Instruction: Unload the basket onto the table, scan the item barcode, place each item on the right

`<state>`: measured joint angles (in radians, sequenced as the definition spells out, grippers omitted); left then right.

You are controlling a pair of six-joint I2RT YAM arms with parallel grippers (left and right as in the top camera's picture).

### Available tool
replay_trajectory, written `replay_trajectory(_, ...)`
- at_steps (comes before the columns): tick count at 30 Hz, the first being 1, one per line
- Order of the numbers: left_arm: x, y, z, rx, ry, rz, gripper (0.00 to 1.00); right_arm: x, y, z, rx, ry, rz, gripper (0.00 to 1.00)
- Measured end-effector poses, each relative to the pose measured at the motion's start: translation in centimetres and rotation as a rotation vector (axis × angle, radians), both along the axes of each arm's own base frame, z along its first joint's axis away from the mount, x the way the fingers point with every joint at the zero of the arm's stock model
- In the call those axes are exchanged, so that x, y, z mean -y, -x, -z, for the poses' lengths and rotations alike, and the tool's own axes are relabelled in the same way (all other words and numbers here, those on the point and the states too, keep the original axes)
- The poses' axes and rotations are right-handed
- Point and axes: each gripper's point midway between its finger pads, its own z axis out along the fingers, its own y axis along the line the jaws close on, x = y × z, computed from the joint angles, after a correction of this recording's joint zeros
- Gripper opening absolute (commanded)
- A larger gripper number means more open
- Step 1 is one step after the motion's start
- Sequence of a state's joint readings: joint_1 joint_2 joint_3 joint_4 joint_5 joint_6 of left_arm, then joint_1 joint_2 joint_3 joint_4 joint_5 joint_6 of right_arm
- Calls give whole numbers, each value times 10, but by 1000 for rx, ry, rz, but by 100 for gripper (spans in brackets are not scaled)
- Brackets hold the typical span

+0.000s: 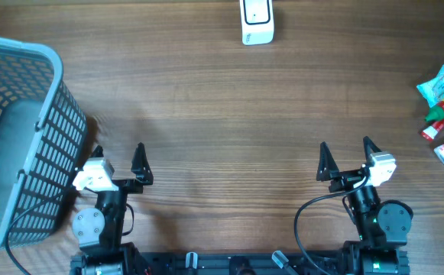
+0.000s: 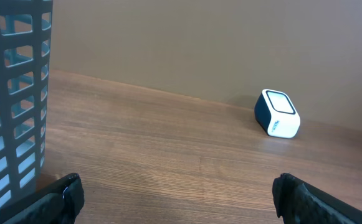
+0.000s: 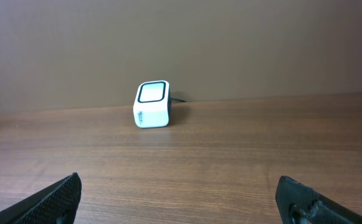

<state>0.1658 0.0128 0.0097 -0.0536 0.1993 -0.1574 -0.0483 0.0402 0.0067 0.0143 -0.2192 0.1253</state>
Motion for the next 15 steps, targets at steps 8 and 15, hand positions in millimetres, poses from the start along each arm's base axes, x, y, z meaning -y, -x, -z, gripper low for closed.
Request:
replay_trajectory(8, 3, 0, 2, -8, -3, -8, 100, 0, 0, 0, 0, 0, 0, 100)
replay_trajectory(15, 24, 0, 4, -12, -57, 55, 100, 0, 0, 0, 0, 0, 0, 100)
